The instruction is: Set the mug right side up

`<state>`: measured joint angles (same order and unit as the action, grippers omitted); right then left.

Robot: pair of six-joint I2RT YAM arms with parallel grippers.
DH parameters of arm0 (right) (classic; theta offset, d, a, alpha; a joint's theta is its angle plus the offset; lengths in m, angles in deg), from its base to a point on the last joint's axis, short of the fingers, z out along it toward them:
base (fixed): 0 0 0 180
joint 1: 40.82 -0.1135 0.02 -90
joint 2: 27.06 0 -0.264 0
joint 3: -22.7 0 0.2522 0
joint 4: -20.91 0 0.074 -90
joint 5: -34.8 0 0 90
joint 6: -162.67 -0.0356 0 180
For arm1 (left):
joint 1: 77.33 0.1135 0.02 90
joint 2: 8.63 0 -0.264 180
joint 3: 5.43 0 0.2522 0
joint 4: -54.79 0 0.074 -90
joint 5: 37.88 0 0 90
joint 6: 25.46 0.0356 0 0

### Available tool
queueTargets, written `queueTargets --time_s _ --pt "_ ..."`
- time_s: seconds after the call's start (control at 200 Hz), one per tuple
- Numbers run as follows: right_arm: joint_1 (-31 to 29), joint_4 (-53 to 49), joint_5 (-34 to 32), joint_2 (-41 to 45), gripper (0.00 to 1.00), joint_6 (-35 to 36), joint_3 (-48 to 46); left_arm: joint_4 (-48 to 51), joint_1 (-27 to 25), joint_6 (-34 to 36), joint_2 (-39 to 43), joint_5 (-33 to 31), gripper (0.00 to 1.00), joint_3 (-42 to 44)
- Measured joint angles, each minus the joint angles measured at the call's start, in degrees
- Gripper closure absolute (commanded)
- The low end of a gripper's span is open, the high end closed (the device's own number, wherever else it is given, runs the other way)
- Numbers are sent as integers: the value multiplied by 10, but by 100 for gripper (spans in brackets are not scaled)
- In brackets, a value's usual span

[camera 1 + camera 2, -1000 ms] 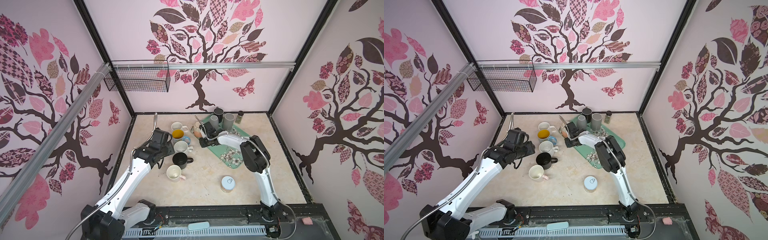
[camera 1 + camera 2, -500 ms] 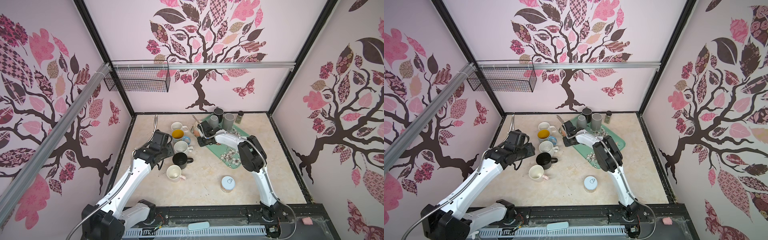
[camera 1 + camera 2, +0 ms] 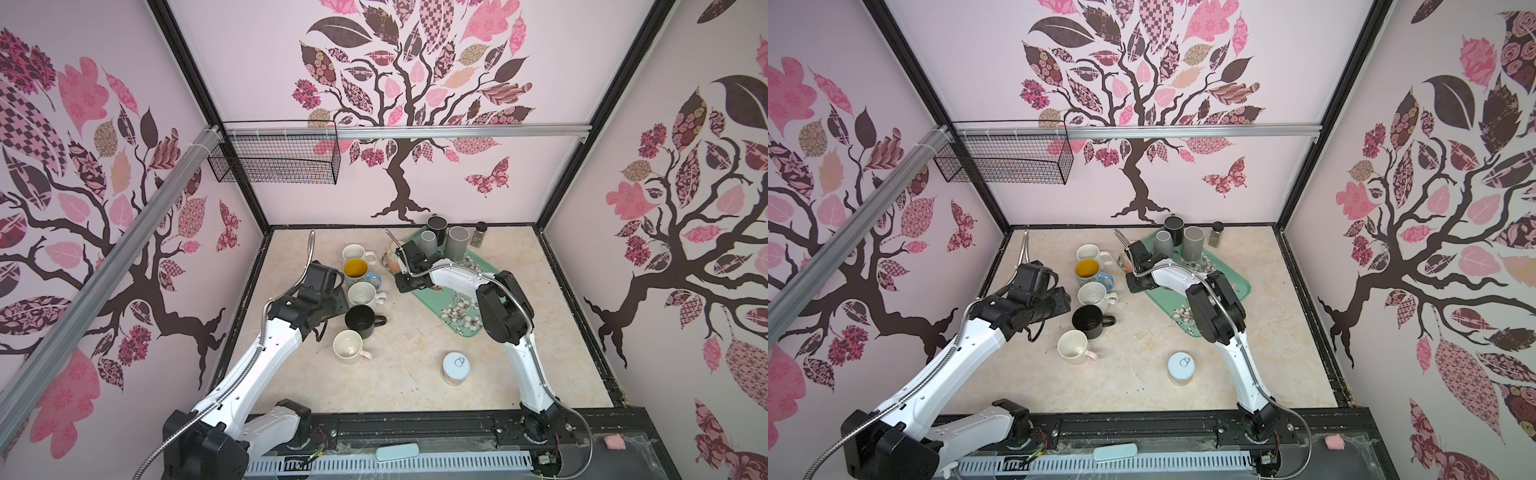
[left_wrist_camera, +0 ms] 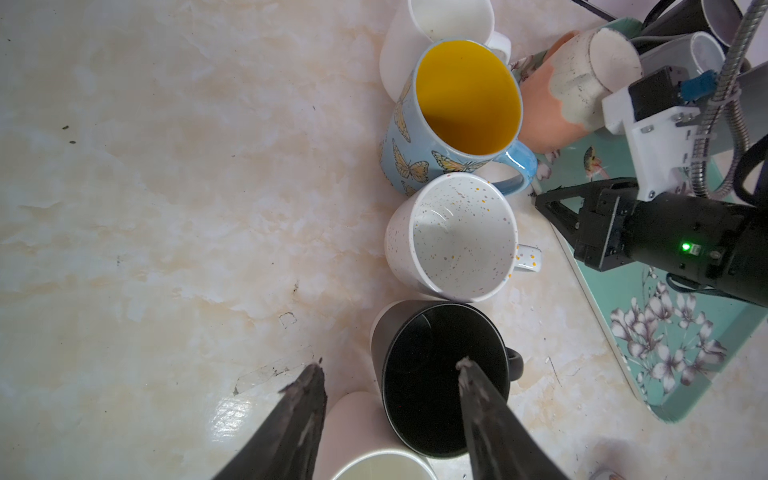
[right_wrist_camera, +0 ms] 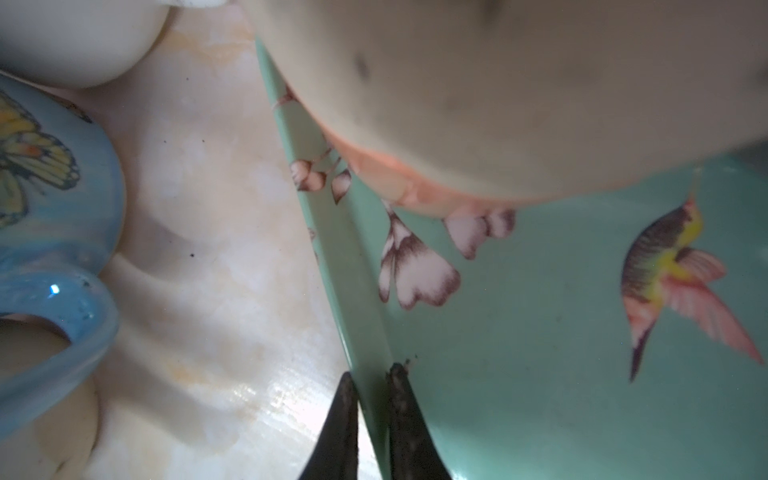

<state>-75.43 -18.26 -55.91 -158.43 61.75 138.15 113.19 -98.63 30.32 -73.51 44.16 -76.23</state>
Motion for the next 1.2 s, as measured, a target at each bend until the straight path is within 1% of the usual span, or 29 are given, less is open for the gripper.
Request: queueTargets --time_s 0.32,0.38,0.485,0.565,0.595,0.71,0.89,0.96,1.0,1.075,1.195 --pt "12 59 40 24 100 0 -52 -41 0 1 -63 53 48 -2" --pt "15 70 48 28 90 0 -62 -48 -3 -1 -84 63 48 -6" --pt "20 88 65 39 79 -5 -80 -60 -17 -6 -122 75 49 -23" --pt "28 91 66 55 71 -20 -107 -70 -41 -14 -153 83 49 -49" --pt "33 90 70 63 70 -22 -119 -76 -50 -16 -163 85 49 -60" --pt "63 77 73 105 67 -35 -157 -98 -87 -28 -203 92 49 -101" --pt "137 75 67 194 65 -49 -191 -122 -141 -47 -271 97 49 -161" --pt "161 81 67 227 62 -55 -202 -128 -158 -53 -294 97 49 -178" --pt "174 87 67 245 58 -59 -212 -131 -165 -56 -304 98 49 -184" --pt "199 91 66 267 55 -65 -227 -136 -173 -63 -321 97 49 -192" --pt "245 93 65 269 52 -76 -231 -138 -174 -70 -351 97 49 -207"
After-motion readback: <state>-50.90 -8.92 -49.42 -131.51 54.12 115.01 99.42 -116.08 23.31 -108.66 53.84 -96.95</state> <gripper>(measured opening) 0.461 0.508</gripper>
